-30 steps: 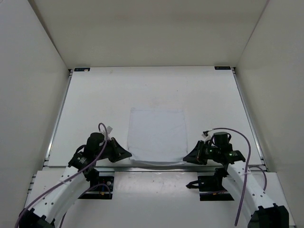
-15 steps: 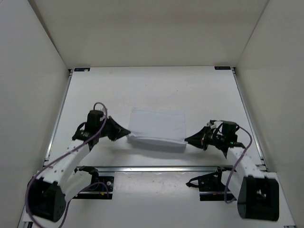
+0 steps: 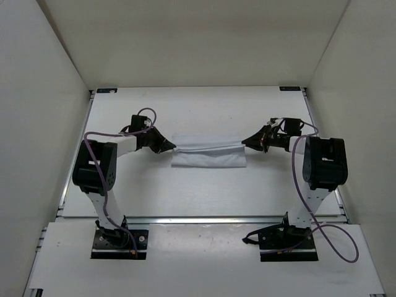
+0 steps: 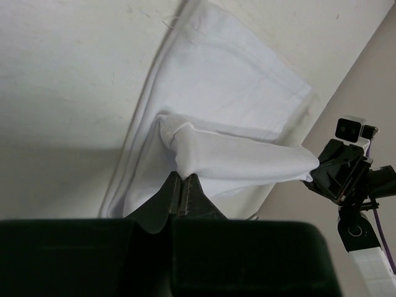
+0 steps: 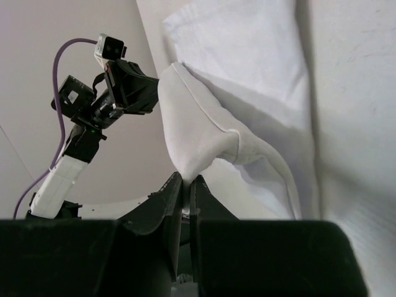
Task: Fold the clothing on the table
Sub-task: Fold the skirt
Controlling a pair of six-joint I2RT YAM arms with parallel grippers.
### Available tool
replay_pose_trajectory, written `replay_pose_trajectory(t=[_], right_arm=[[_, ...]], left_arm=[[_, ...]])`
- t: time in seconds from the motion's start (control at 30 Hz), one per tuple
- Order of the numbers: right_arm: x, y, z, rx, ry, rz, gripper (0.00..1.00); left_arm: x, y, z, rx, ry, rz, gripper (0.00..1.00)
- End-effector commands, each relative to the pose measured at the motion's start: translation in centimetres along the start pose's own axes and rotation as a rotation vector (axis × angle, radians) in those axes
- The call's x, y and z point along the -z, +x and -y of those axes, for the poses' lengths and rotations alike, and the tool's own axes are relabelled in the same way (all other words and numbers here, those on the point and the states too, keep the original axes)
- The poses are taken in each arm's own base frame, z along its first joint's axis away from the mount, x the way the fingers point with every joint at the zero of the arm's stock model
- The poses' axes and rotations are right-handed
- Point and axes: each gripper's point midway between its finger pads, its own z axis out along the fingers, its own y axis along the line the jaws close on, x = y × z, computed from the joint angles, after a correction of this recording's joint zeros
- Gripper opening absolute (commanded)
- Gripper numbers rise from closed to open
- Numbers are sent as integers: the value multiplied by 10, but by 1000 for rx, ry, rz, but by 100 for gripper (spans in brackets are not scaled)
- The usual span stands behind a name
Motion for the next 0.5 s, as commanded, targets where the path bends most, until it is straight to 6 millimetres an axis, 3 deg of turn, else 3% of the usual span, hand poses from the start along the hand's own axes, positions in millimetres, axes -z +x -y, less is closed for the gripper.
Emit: replay_pose_trajectory(t=[0.0,0.27,0.33,0.47], right_arm=[[-3,-23,-4,90,2,40,0],[-5,-31,0,78,-10,36,2],[-10,-28,6,62,-16,16,9],[-12,-37,-7,83,-75,10,16]], left_arm=[[4,-36,16,-18,45,85,0],[-3,-37,0,12,33,66,0],[-3,-37,-1,48,52,63,16],[-6,-52,15,99,124,85,19]])
